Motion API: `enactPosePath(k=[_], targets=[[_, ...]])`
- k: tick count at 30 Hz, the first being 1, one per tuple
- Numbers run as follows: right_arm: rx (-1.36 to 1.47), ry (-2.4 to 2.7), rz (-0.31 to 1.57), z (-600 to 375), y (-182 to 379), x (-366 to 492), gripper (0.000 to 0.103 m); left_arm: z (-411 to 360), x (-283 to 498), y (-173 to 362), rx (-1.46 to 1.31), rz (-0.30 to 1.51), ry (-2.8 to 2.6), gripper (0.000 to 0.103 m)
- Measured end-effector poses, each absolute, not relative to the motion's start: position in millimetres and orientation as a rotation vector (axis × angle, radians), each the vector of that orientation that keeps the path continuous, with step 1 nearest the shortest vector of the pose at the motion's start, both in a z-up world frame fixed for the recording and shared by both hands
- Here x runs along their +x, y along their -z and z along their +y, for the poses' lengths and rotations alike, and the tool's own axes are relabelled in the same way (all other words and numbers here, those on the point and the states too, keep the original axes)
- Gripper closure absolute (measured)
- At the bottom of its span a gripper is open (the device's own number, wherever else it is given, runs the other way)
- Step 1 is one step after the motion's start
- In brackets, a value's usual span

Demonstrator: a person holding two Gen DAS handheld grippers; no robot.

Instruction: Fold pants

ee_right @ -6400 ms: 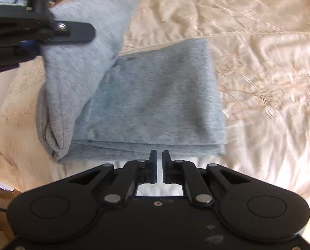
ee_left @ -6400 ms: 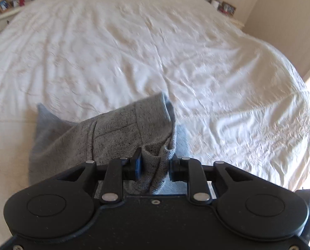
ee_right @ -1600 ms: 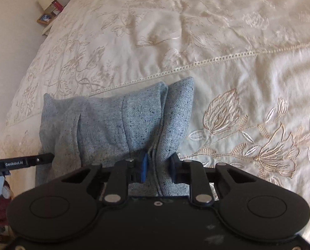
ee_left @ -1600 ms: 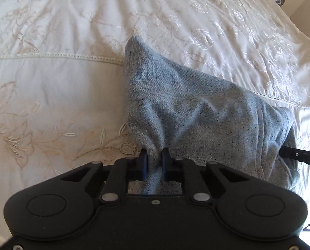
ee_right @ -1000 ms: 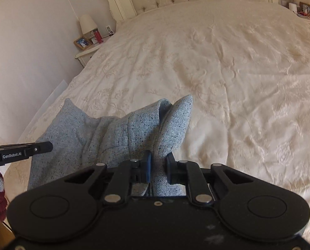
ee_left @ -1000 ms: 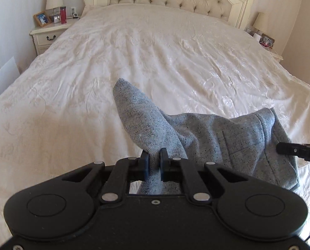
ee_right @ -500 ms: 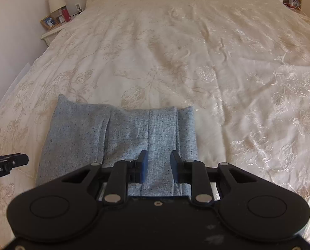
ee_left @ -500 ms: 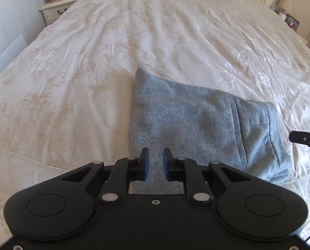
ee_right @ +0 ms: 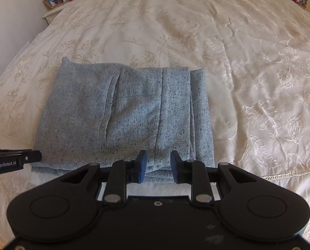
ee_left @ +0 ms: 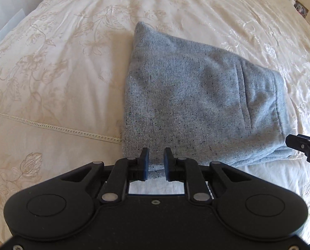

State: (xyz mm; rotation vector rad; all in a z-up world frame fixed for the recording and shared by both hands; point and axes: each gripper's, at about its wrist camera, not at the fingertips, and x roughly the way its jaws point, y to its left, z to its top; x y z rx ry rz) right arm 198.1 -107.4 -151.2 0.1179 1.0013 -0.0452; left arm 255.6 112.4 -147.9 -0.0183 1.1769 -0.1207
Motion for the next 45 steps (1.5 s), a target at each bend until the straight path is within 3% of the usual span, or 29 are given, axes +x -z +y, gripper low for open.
enactPosePath(k=[4,20,45], targets=[[0.099,0.045,0.936,-104.4,123.5,172.7,0.071,103.7,236.8,121.7,-0.026,1.145,0.097,0.08],[0.193,0.038,0.881,-105.4,50.6,62.6,0.07,67.4,147.1,58.7,-0.011,1.079,0.087,0.08],[0.176,-0.002,0.844,-105.6,37.5,32.1,0.069,49.0,105.8,35.5,0.023,1.006,0.078,0.079]])
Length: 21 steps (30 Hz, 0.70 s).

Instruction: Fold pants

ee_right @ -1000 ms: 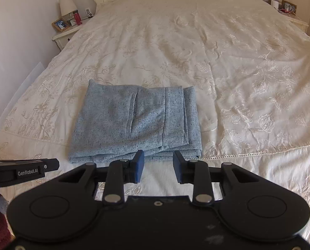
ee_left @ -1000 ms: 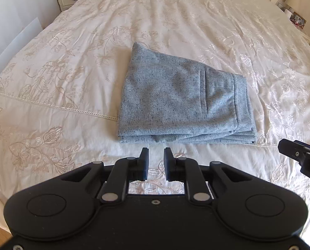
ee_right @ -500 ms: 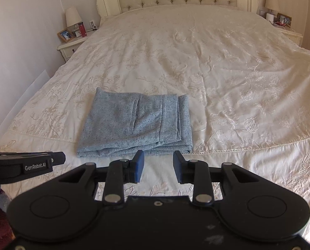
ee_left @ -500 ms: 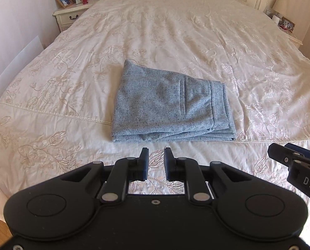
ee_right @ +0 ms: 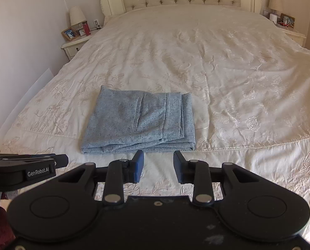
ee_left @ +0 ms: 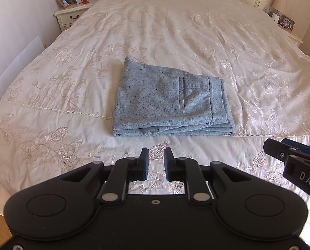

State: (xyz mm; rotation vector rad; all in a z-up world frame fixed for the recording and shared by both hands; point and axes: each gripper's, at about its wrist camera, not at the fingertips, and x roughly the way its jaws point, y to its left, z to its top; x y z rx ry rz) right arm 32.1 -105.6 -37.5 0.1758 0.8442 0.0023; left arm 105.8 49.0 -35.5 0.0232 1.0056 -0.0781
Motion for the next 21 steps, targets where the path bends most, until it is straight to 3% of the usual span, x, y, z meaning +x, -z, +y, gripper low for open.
enactPosePath(k=[21], targets=[[0.168,-0.026,0.854,-97.6,40.4,33.0,0.069,55.9,105.2,41.5,0.022,1.025,0.065,0.078]])
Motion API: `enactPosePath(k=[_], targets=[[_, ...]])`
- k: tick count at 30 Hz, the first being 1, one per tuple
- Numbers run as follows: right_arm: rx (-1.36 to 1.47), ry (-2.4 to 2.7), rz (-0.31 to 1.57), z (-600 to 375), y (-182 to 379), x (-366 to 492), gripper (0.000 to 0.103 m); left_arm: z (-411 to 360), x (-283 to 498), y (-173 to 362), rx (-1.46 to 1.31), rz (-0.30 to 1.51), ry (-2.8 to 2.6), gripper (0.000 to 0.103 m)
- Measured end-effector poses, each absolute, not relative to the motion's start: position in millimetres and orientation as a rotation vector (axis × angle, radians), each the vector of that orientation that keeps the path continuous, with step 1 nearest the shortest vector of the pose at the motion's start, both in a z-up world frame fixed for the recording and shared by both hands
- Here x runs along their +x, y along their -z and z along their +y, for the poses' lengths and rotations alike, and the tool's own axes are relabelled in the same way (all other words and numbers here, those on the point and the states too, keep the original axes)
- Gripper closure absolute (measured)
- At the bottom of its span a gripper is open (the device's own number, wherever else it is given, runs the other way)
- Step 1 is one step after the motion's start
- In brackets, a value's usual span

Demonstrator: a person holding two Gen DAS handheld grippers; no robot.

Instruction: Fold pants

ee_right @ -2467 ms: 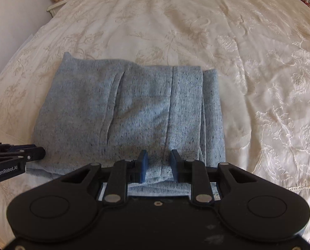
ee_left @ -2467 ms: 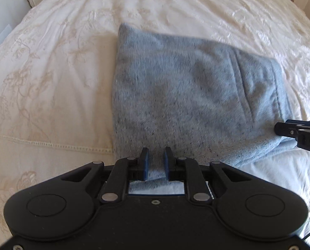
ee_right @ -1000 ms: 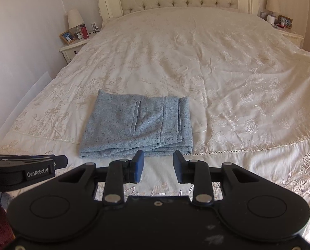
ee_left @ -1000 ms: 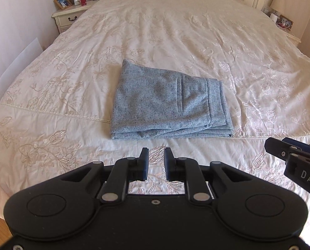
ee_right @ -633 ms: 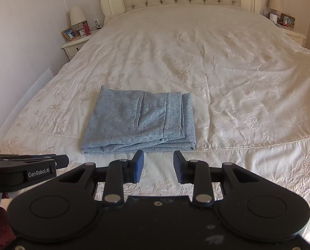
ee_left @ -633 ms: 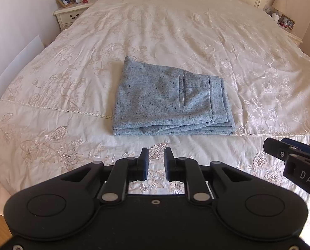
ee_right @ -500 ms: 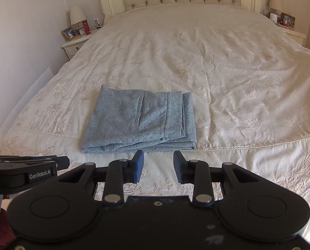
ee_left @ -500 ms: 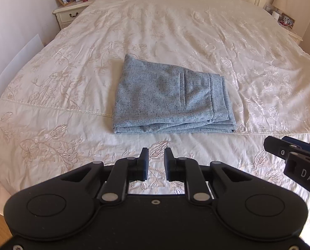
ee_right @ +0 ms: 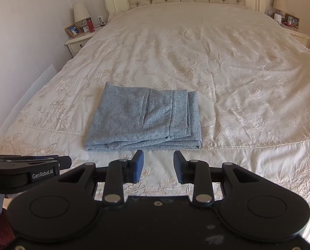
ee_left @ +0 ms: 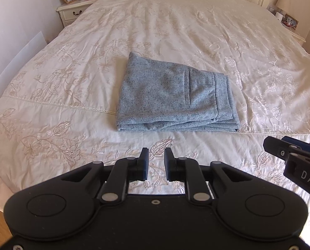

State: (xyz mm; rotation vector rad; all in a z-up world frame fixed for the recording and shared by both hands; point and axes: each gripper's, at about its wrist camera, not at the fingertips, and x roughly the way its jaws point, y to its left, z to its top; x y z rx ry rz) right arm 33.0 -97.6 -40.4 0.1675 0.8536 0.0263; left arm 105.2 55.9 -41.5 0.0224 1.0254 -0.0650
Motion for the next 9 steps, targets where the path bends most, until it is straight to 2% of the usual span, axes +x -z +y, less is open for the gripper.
enactPosePath(k=[9], targets=[[0.175,-0.028,0.851,-105.3,39.8,30.3,0.069,47.1,103.2,40.4,0.027,1.021,0.062,0.078]])
